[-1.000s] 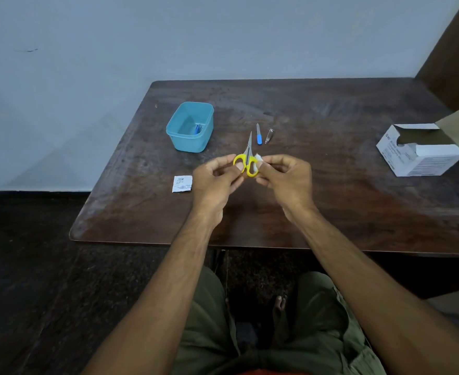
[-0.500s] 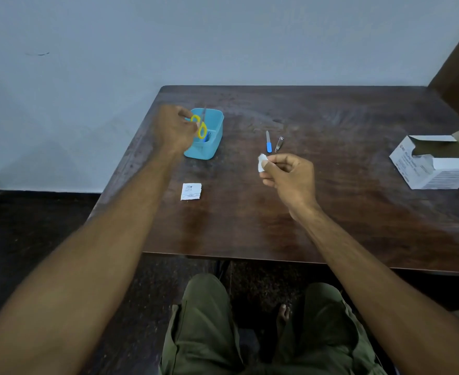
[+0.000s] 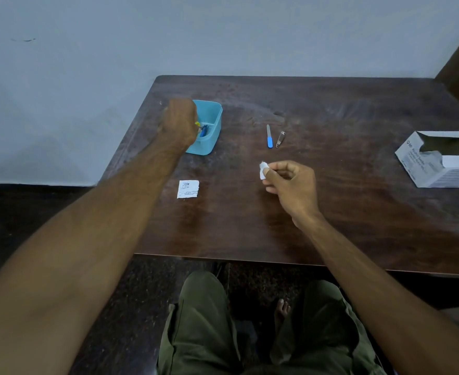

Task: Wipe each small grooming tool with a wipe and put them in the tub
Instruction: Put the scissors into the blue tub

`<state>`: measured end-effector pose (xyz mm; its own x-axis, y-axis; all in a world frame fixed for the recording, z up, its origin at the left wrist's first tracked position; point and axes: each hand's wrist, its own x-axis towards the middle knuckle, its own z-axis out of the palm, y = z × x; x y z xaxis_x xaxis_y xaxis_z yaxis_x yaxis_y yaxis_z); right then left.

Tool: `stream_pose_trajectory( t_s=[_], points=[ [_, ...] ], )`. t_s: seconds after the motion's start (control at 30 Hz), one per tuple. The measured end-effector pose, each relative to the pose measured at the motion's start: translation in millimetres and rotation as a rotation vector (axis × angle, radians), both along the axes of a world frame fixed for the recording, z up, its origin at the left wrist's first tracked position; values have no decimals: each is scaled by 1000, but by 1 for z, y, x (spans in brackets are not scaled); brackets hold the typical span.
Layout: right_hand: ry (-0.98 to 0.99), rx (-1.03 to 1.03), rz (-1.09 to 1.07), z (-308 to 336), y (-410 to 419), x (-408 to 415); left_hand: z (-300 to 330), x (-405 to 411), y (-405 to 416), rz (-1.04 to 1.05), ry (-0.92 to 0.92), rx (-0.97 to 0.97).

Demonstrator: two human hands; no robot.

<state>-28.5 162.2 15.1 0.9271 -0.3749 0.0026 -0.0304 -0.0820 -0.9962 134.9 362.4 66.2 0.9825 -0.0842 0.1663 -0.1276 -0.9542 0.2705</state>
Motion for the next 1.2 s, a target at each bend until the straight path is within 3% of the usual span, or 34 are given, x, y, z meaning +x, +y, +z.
stream_pose_trajectory(
  t_s=[0.3, 0.5, 0.8, 0.97, 1.2],
  points=[
    [-7, -19, 0, -4, -5, -1, -1, 4, -7, 50, 108, -16],
    [-6, -21, -8, -3, -9, -2, -3, 1, -9, 55, 86, -1],
    [9, 25, -40, 1, -19, 2, 4, -48, -49, -27, -294, -168],
    [46, 121, -80, 2, -31, 7, -23, -72, -93, -115, -161, -279],
    [78, 175, -138, -4, -52, 12, -51, -62, -134, -81, 31, -258]
  ],
)
